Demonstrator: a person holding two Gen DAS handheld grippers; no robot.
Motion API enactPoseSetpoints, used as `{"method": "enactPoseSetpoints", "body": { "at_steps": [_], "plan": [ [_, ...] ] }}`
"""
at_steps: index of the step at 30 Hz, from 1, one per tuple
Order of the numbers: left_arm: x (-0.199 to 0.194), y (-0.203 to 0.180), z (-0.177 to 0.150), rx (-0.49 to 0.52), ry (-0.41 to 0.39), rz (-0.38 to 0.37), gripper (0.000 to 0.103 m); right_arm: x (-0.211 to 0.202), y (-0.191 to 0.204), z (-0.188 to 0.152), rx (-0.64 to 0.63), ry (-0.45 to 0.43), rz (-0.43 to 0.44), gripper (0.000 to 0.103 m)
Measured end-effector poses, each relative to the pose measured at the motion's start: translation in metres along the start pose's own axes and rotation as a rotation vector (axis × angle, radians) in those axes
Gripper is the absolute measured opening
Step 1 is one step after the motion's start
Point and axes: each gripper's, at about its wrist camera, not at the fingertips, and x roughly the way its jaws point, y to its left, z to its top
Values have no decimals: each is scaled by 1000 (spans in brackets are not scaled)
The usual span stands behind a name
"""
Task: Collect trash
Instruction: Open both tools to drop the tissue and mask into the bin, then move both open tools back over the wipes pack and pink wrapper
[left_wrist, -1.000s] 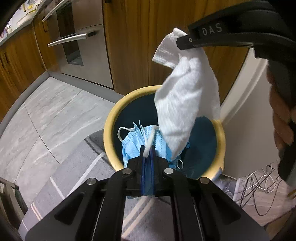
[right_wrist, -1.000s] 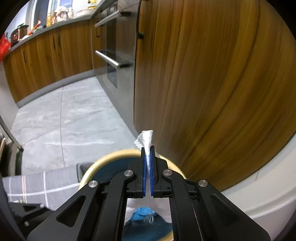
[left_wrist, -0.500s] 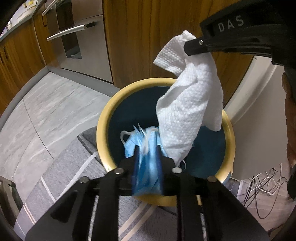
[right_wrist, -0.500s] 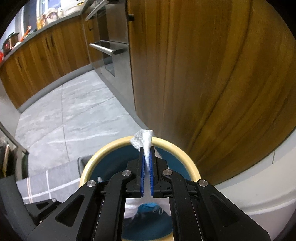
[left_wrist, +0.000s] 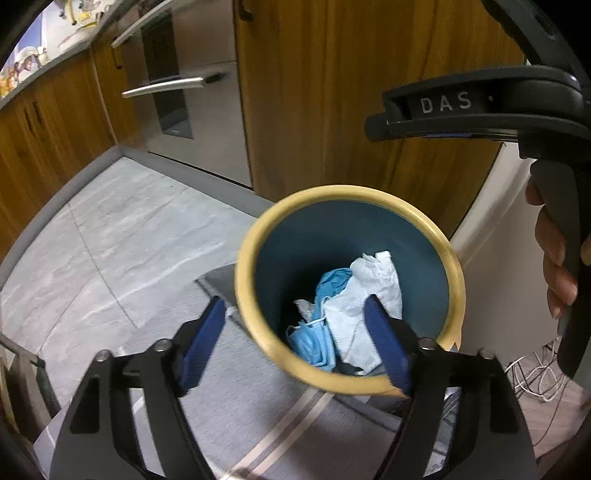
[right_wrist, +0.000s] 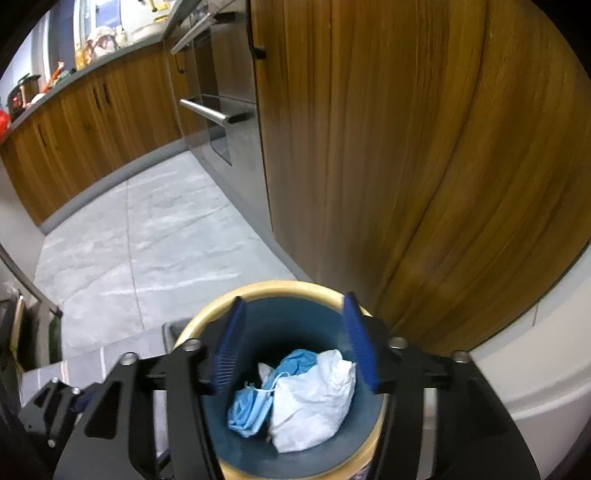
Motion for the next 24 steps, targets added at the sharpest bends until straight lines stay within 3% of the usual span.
{"method": "enactPoseSetpoints", "body": {
  "at_steps": [3, 6, 7, 16, 24],
  "plan": [
    [-11, 7, -4, 0, -1, 29, 88, -10, 5, 1, -11, -16, 8, 82],
    [-28, 16, -9, -15, -12, 65, 97, -26, 12, 0, -20, -46, 47, 88],
    [-37, 19, -10, -21, -22, 80, 97, -33, 15, -1, -27, -57, 51, 95],
    [-110, 38, -21, -53, -90, 113, 97, -87, 30, -11, -28, -128, 103, 97],
    [-169, 59, -49, -94, -116, 120, 97, -119, 39, -40, 3, -83, 133, 97]
  ]
}}
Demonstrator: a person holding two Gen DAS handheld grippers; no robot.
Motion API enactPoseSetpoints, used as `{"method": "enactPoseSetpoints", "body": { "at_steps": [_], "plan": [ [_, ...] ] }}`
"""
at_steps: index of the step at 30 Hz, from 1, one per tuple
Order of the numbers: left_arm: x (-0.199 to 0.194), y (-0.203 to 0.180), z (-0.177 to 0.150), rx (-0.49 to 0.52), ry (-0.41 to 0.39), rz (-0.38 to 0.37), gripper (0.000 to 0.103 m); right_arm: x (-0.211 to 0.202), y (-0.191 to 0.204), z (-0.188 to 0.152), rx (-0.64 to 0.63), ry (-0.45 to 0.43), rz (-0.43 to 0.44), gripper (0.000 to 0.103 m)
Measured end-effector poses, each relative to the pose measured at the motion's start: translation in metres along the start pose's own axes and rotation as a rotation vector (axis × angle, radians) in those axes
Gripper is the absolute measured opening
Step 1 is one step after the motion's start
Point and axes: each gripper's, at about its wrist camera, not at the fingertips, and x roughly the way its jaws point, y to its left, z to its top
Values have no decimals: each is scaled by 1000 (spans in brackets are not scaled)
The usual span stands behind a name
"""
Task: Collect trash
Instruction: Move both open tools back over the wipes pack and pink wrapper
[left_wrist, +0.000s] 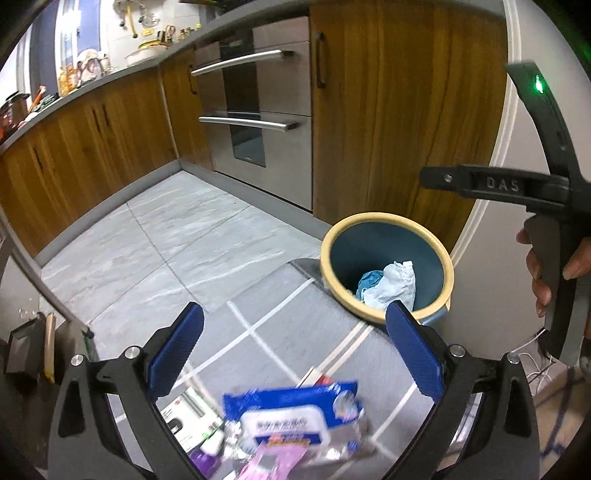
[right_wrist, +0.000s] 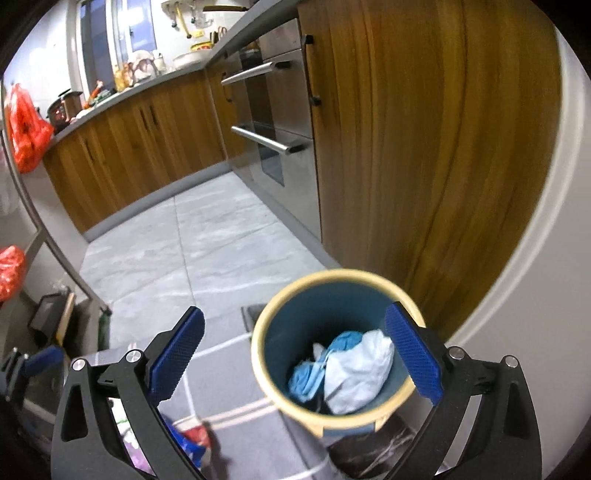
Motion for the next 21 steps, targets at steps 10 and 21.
{"method": "enactPoseSetpoints", "body": {
  "at_steps": [10, 21],
  "plan": [
    [-46, 45, -53, -60, 13, 61, 97, -31, 34, -34, -33, 23, 41, 98],
    [-28, 74, -97, -128, 91, 69, 97, -4, 75, -68, -62, 178, 50, 98]
  ]
}}
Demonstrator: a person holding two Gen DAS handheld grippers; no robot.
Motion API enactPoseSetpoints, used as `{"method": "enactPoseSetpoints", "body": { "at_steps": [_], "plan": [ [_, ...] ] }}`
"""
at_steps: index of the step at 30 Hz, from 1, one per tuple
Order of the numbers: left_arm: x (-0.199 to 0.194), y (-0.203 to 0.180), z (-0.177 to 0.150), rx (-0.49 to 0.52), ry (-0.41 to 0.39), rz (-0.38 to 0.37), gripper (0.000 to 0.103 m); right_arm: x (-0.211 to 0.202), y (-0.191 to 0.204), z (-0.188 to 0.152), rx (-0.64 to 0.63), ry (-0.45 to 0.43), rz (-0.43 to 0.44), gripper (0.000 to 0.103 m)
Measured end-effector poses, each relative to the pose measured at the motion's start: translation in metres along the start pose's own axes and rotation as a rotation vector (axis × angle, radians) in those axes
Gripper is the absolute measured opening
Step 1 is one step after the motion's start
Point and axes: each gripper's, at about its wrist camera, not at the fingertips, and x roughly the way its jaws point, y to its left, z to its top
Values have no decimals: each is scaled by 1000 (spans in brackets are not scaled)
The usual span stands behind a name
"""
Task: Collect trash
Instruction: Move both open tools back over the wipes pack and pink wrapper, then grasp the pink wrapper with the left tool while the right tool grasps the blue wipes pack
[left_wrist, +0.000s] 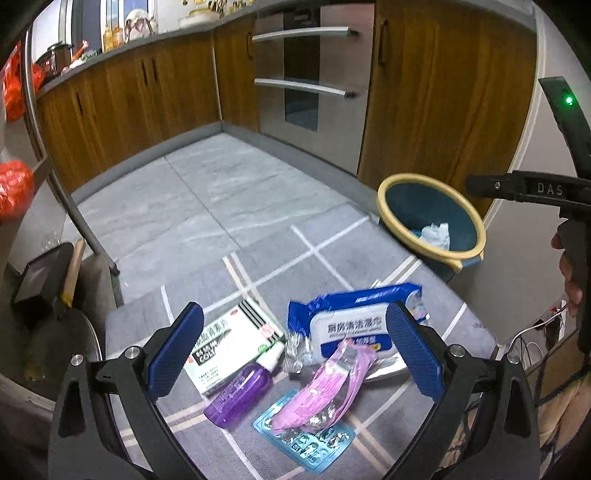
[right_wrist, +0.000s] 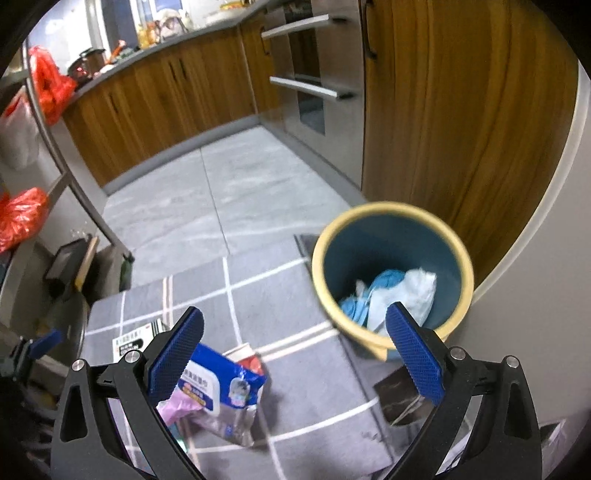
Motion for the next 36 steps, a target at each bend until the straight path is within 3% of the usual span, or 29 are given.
{"method": "enactPoseSetpoints", "body": {
  "at_steps": [8, 13, 22, 27, 33, 35, 36],
  "plan": [
    [39, -3, -20, 1, 141, -37, 97, 37, 14, -14, -4, 135, 14, 98],
    [51, -19, -28, 65, 184, -39, 97, 54, 27, -23, -81, 182, -7, 98],
    [65, -26, -36, 100, 244, -37, 83, 70, 27, -28, -83, 229, -12, 95],
    [68, -31, -37, 91, 253, -69, 73, 76, 23, -31, -39, 270, 46, 82],
    [73, -44, -37, 163, 245, -96, 61, 81, 23, -35, -33, 306, 59, 71],
    [77, -48, -38, 174, 262, -105, 42, 83, 24, -36, -39, 313, 61, 70],
    [79, -49, -39, 181, 271, -111, 37, 84, 25, -37, -44, 319, 65, 70]
  ]
}}
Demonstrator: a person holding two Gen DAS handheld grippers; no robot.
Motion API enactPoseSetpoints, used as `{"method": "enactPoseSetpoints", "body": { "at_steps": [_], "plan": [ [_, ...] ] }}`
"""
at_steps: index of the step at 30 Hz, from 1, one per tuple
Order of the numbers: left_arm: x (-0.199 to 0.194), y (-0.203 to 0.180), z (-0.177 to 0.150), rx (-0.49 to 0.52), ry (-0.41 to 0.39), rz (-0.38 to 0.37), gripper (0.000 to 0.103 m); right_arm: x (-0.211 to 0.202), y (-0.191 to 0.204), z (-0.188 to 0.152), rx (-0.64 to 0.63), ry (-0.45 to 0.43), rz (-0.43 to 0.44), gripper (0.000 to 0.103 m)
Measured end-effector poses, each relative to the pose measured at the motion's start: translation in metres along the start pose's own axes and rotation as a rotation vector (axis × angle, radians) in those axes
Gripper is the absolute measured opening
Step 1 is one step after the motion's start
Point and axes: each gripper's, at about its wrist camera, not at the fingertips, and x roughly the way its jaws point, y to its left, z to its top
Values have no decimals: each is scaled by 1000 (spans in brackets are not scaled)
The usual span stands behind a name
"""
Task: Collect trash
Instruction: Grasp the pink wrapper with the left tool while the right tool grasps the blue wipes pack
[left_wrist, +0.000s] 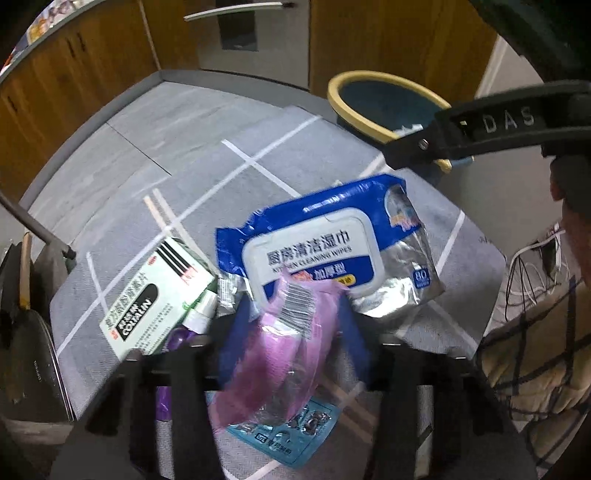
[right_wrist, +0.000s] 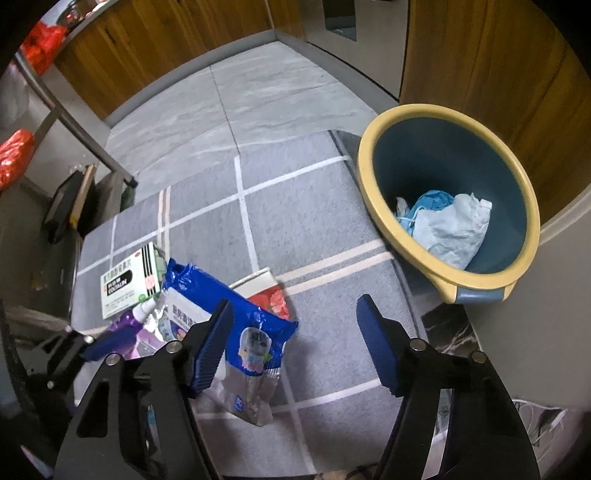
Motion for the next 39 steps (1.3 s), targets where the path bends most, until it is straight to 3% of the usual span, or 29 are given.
{"method": "enactPoseSetpoints", "body": {
  "at_steps": [1, 2, 3, 13, 22, 26, 29, 35, 38, 39],
  "plan": [
    [0, 0, 0, 1, 0, -2, 35, 2, 1, 0, -5, 6, 4, 70],
    [-2, 0, 1, -2, -3, -9, 26, 3, 2, 0, -9, 11, 7, 70],
    [-4, 2, 3, -10, -9, -21, 6, 5, 2, 0, -12, 15, 11, 70],
    [-28, 31, 6, -108, -56, 27, 3, 17, 14, -1, -53, 52, 49, 70],
    [-47, 52, 11, -168, -110, 62, 3, 37, 23, -6, -147, 112, 16, 69],
    [-48, 50, 13, -158, -111, 66, 3, 45, 24, -8, -150, 157, 73, 34],
    [-49, 51, 13, -161, -114, 65, 3, 45, 28, -11, -166, 174, 106, 27],
    [-51, 52, 12, -159, -117, 70, 3, 45, 27, -14, -179, 220, 139, 30],
    [-52, 53, 11, -158, -116, 72, 3, 43, 24, -18, -203, 248, 150, 45],
    [-52, 53, 11, -159, -114, 71, 3, 45, 26, -21, -226, 264, 140, 46]
  ]
}}
